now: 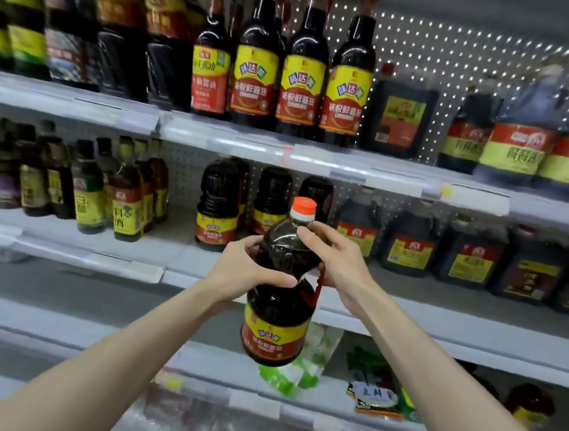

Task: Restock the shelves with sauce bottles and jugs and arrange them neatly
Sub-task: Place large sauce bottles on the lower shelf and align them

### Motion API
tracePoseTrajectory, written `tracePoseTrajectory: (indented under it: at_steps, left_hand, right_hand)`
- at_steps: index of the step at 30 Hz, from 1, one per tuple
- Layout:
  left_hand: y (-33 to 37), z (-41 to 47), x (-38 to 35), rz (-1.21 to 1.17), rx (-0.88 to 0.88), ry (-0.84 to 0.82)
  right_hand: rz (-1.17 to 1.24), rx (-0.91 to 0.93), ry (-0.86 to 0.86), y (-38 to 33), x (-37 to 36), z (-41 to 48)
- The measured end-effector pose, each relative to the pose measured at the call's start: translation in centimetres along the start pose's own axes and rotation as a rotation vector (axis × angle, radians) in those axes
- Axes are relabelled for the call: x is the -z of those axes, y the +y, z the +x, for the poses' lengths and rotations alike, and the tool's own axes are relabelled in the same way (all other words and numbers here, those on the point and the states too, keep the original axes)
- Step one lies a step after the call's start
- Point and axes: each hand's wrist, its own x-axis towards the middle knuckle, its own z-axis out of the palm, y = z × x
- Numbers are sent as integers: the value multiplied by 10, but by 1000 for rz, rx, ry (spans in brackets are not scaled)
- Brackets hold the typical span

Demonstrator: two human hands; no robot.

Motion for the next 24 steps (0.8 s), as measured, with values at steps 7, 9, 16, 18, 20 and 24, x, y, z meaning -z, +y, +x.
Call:
tracePoseTrajectory:
  at_steps: [7,9,16,18,20,24]
  left_hand:
    - [-2,65,66,9,-17,-22]
    - [-3,87,80,12,-22,-45]
    - [-24,153,106,2,-10,-108]
    - [-29,165,107,-6,-4,-116]
    - [-37,178,108,-17,6,-112]
    - [-45,201,106,-28,8,-90]
  right_hand:
    - [17,-11,-46,-12,-50,65]
    - [28,8,-21,-11,-61,85]
    - [58,5,117,8,-86,145]
    - [40,-15,151,14,-88,159]
    - [14,-33,172,20,-89,175]
    - [-7,-42,171,27,-85,200]
